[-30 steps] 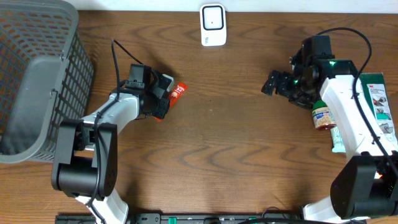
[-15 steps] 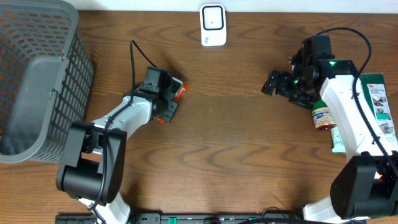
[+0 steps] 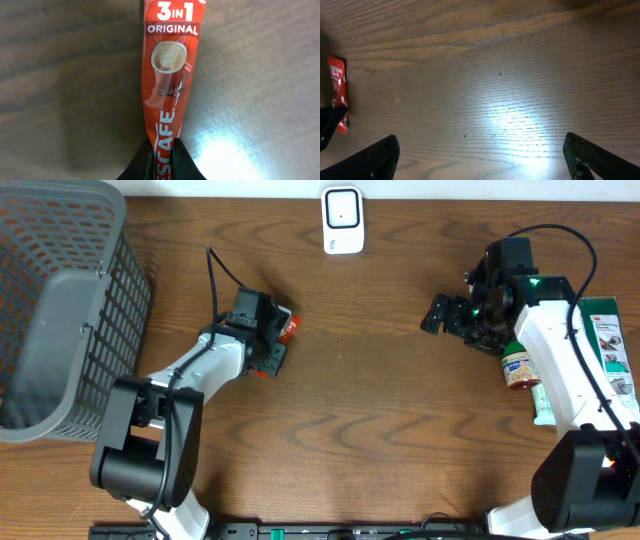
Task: Scan the item barcode
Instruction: 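Lift the Nescafé stick upright with the left gripper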
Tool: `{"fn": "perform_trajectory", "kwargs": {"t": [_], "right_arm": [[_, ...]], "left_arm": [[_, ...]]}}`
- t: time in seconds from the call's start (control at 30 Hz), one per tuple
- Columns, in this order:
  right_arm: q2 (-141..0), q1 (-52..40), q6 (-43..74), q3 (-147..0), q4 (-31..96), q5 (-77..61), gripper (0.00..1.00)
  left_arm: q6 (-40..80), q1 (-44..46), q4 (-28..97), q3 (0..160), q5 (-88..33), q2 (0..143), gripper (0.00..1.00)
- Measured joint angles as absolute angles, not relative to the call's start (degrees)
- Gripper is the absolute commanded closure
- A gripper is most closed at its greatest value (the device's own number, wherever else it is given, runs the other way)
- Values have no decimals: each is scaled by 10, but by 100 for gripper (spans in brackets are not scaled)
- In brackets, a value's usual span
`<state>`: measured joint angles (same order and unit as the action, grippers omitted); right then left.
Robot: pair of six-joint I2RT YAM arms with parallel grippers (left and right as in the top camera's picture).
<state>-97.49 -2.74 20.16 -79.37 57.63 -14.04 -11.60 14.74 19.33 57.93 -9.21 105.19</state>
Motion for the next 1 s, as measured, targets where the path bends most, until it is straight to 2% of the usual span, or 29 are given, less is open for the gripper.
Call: {"fn": "perform_trajectory", "kwargs": {"t": [0.13,0.4,0.73,1.0], "right_arm": [[-975,-27,197,-794,576,-139,1],[-975,-19,192,-794,576,-137,1],[-975,-17,190,-794,578,-135,1],[-975,18,190,-794,601,-143,1]], "left_arm": [[-109,115,279,601,-170,1053,93],[-103,23,429,701,-404,1059,93],[-97,-60,445,727,-773,1059,93],[-14,-77,438,727,-869,1059,93]]}}
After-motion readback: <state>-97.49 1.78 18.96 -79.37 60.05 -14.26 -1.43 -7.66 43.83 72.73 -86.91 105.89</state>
